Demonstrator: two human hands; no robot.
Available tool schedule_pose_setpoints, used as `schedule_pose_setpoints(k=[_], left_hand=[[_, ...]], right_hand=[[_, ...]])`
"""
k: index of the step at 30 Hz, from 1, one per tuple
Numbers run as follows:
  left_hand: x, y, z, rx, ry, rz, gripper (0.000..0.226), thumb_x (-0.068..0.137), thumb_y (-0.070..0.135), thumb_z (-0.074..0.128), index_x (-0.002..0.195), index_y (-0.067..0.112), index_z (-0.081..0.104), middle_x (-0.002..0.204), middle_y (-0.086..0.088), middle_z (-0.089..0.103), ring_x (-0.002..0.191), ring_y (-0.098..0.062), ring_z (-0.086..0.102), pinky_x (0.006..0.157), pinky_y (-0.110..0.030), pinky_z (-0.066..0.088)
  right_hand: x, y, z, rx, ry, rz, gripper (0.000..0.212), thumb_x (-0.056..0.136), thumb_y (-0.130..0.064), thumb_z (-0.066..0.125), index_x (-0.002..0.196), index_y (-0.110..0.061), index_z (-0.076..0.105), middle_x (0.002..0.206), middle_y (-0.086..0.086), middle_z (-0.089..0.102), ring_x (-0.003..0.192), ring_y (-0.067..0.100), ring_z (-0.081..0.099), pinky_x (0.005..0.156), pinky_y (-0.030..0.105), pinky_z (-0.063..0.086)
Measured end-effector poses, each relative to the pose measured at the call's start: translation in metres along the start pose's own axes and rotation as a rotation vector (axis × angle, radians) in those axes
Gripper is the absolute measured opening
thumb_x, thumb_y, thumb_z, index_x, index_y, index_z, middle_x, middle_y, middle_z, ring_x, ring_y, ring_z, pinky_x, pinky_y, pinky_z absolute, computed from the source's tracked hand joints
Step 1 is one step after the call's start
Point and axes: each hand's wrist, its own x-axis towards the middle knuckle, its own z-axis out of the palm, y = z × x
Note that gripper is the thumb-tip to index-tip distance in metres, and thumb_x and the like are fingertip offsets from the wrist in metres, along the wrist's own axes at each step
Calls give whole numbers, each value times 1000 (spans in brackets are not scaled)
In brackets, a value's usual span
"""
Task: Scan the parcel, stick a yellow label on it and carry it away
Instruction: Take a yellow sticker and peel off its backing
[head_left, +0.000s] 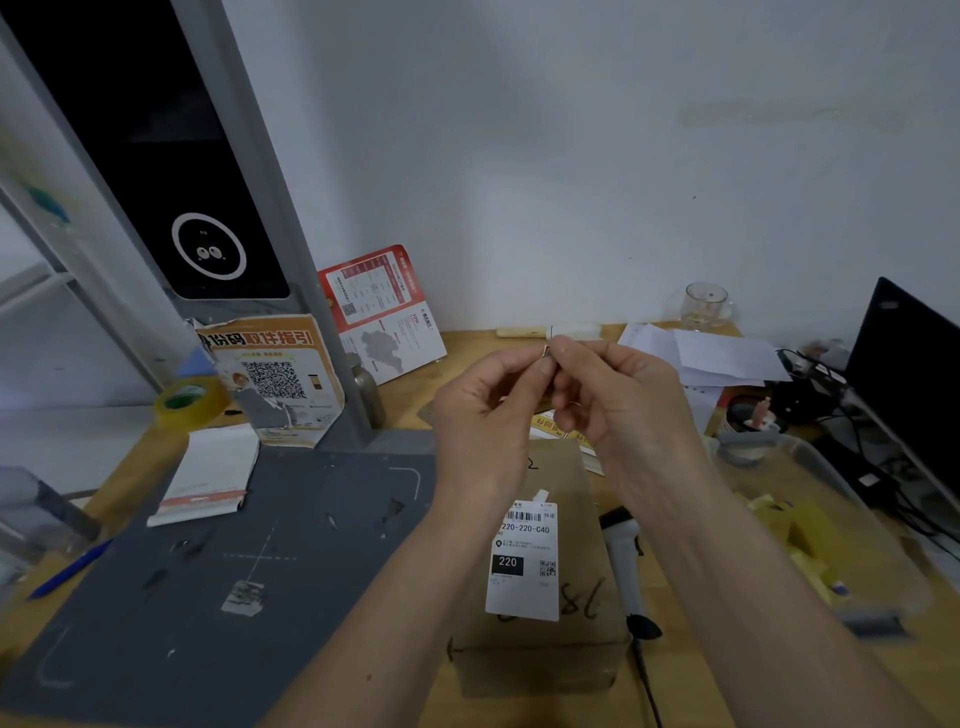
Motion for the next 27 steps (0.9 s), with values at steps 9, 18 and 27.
schedule_pose_setpoints(k=[9,18,27], left_hand=[[2,0,-1,41,-6,10,21,85,0,64,86,20,73,65,18,72,66,5,66,62,-7,48],[1,2,-2,24,-3,-26,20,87,3,62,87,21,72,63,21,71,65,9,65,60,-4,47],[-1,4,-3,50,1,-6,25,86,0,63,79,23,71,60,21,70,63,8,65,59,-4,47]], right_hand=[[2,4,-2,-6,-8,5,16,82,-14,68,68,-5,64,54,3,55,48,14,48,41,22,39],[4,6,-2,-4,14,17,14,82,-11,67,70,-5,64,54,1,55,48,13,49,41,22,38],[2,8,2,-19,43,28,16,81,-12,68,68,-5,64,53,2,56,48,13,50,42,21,40]])
